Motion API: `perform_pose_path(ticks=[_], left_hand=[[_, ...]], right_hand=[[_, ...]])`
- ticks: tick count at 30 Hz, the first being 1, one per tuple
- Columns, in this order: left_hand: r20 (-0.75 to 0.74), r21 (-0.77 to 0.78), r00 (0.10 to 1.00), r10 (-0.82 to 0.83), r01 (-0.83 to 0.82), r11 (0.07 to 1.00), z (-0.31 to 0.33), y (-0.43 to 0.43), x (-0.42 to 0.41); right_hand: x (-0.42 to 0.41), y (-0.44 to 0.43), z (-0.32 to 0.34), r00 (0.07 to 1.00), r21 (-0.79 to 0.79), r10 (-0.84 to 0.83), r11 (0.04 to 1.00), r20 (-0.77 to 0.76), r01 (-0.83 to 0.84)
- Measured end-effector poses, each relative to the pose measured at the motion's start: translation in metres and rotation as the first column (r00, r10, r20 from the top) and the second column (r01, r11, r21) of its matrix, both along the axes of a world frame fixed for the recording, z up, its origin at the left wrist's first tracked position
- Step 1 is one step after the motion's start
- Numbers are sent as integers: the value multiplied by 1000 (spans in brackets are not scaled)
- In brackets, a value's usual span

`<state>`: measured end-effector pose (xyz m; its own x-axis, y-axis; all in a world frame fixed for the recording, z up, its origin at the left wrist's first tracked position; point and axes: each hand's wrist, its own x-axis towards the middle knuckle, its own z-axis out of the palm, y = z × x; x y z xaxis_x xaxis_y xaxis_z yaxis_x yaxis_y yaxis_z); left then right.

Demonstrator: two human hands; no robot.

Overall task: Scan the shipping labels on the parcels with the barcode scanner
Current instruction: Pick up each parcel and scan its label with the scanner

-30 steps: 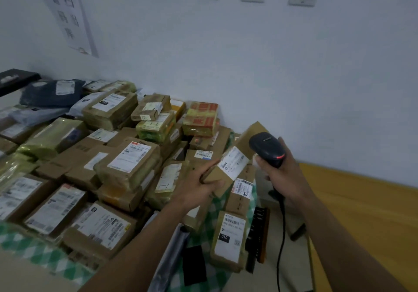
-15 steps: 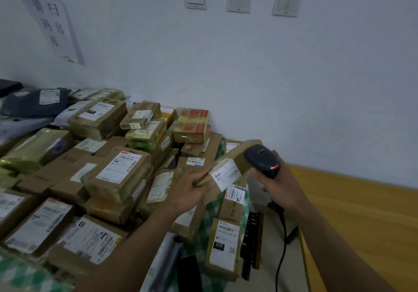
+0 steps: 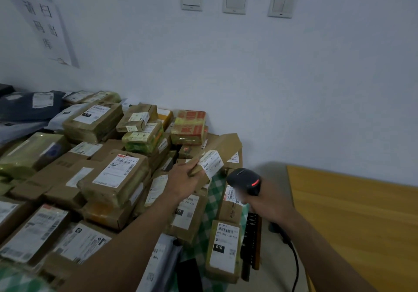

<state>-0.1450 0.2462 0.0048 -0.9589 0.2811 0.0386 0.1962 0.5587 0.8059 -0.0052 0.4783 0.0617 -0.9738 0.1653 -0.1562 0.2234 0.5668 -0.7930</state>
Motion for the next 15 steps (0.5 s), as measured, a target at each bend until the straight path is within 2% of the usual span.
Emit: perform_pose_path(ticks=[15], left_hand=[[104,-26,994,36,-33,999,-23,0,-7]], right_hand=[[3,2,-6,1000,11,-6,1000,13,6]])
